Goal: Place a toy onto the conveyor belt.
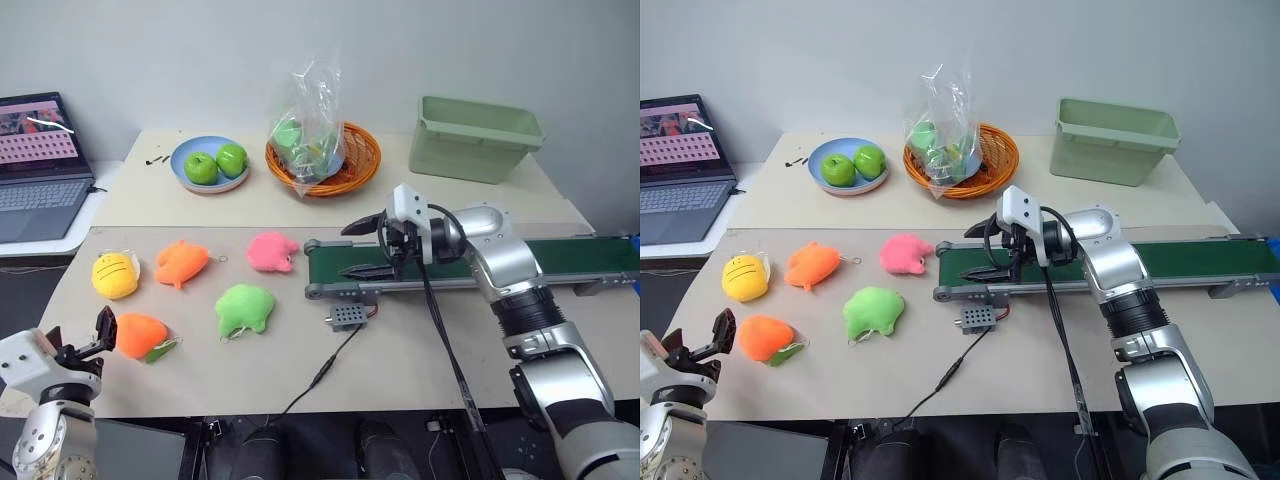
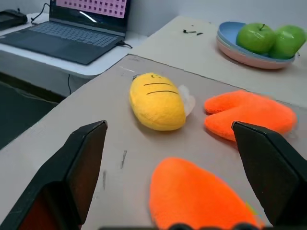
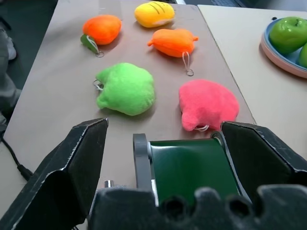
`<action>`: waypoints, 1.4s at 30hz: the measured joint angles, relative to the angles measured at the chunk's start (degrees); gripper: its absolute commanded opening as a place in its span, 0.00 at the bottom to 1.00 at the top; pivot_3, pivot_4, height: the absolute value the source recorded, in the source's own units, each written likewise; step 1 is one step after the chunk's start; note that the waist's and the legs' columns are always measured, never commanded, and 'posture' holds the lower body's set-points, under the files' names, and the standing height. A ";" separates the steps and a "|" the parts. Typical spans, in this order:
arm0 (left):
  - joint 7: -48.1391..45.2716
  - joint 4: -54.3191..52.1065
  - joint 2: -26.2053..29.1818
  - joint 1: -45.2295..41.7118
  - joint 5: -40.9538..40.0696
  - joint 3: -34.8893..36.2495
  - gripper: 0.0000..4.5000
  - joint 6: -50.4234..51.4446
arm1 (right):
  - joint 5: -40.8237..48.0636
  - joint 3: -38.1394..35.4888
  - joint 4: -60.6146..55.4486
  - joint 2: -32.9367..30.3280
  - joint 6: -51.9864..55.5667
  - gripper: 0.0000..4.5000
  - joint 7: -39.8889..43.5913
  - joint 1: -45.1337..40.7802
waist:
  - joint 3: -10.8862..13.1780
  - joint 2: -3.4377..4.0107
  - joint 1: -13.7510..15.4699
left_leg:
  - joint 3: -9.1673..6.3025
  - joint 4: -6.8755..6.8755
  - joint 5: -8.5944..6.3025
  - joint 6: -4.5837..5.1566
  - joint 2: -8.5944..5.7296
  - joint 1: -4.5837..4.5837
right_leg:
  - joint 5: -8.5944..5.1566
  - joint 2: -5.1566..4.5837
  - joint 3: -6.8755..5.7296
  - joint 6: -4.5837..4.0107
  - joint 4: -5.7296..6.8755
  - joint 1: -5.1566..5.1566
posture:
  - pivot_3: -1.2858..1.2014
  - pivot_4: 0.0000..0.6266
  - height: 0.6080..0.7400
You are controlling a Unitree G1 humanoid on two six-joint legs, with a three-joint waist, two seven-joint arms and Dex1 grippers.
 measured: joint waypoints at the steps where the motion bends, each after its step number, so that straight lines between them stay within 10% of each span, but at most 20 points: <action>1: -1.15 0.04 -0.36 0.41 -2.94 0.55 0.99 0.36 | -0.09 0.02 0.21 0.11 -0.41 1.00 0.04 -0.03 | 0.00 0.00 -0.04 | 0.01 0.00 0.00 0.00 0.00 0.00 | 0.00 0.00 0.01 -0.01 0.00 -0.01 | 0.52 0.24 1.00; 15: 0.00 10.90 -3.32 1.49 -39.03 9.73 0.99 7.70 | -1.57 -0.13 3.46 0.77 -1.96 1.00 -0.22 -1.76 | 0.01 -0.02 -0.17 | 0.00 0.01 0.00 0.00 0.00 0.01 | -0.03 0.03 0.00 -0.03 0.00 0.01 | 0.52 0.24 1.00; 40: 3.54 23.03 -3.27 -8.31 -43.44 5.67 0.99 10.09 | -2.08 -1.27 -3.10 -3.26 0.16 1.00 -3.01 -0.94 | 0.00 -0.02 0.01 | -0.01 0.00 0.00 0.00 -0.03 0.05 | -0.03 0.05 0.00 -0.05 0.00 0.05 | 0.52 0.24 1.00; 42: 3.97 24.20 -2.23 -8.87 -43.29 5.02 0.82 11.11 | -2.06 -1.38 -3.81 -3.31 0.76 1.00 -3.38 -0.94 | 0.00 -0.01 0.03 | -0.01 0.00 0.00 0.00 -0.03 0.05 | -0.04 0.05 0.00 -0.05 0.01 0.04 | 0.52 0.24 1.00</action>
